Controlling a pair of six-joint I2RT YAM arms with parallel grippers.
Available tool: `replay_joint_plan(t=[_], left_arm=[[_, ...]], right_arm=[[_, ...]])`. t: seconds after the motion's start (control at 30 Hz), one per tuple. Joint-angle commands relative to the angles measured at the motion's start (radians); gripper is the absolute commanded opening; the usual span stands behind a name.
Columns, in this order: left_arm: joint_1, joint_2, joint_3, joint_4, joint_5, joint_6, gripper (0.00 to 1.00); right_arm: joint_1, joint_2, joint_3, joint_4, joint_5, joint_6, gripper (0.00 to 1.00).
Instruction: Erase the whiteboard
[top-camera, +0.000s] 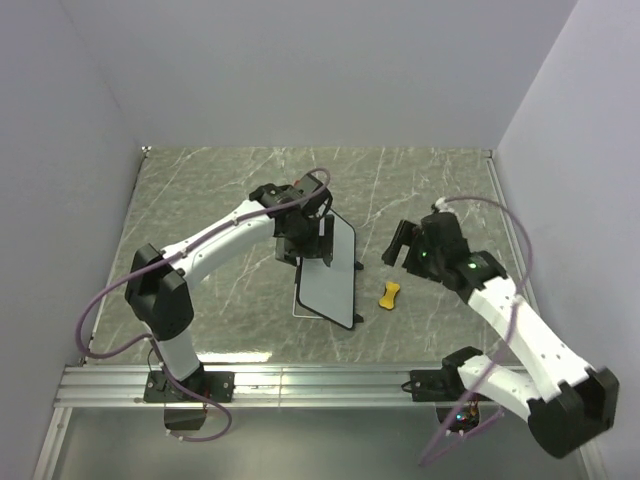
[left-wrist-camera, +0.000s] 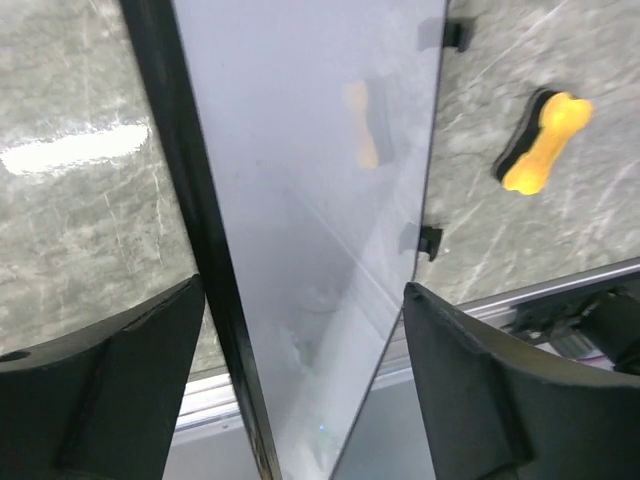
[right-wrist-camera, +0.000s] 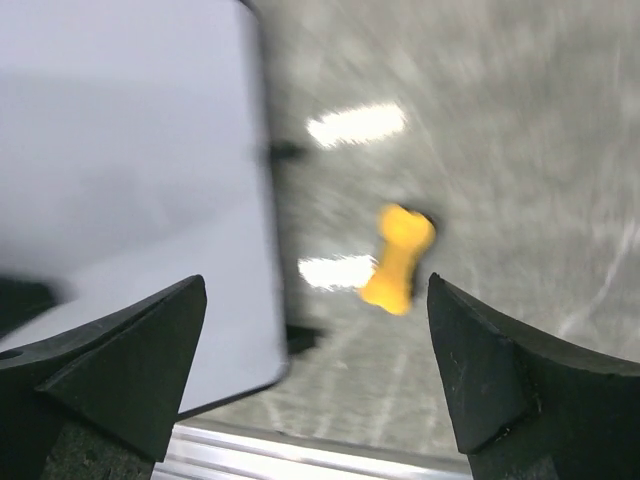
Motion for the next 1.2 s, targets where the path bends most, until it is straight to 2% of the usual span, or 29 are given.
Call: replay_joint_plan(t=[0.0,0.13,0.33,0.43,0.53,0.6,0.63,0.73,0.83,0.87,0.93,1.17], left_arm=[[-0.002,-0.073,0.094,-0.051,-0.019,0.012,0.88],[0.008,-0.088,0.169,-0.091,-0.019,0.001,0.89],[0.033,-0.198,0.194,-0.096,-0.177,-0.040,0.84],[0.059,-0.301,0.100,-0.019,-0.248,-0.048,0.82],[0.067,-0.428,-0.021,0.048,-0.378,-0.066,0.87],[0.067,-0.519,-0.174,0.178,-0.450,-0.053,0.89],[0.067,-0.621,-0.285,0.221,-0.472,-0.044,0.88],[0.067,-0.822,-0.480,0.389,-0.545,-0.072,0.88],[0.068,-0.982,-0.605,0.502,-0.600,-0.077,0.94],[0.067,-1.010,-0.625,0.522,-0.616,-0.076,0.98],[0.068,-1.060,-0.657,0.590,-0.611,-0.056,0.99],[0.068,-1.018,-0.636,0.564,-0.621,-0.039,0.99]], right_arm=[[0.002,-0.094,0.103,-0.031,0.007,-0.097,0.98],[0.002,-0.093,0.219,-0.111,-0.026,-0.102,0.98],[0.002,-0.177,0.310,-0.166,-0.099,-0.077,1.00],[0.002,-0.213,0.285,-0.189,-0.130,-0.070,1.00],[0.004,-0.272,0.210,-0.186,-0.113,-0.047,1.00],[0.004,-0.346,0.180,-0.172,-0.076,-0.005,1.00],[0.004,-0.372,0.151,-0.157,-0.049,0.005,1.00],[0.002,-0.440,0.115,-0.133,-0.013,0.019,1.00],[0.002,-0.450,0.110,-0.122,-0.018,0.012,1.00],[0.002,-0.446,0.112,-0.125,-0.019,0.012,1.00],[0.002,-0.429,0.113,-0.125,-0.021,0.006,1.00],[0.004,-0.411,0.109,-0.076,-0.044,-0.019,1.00]])
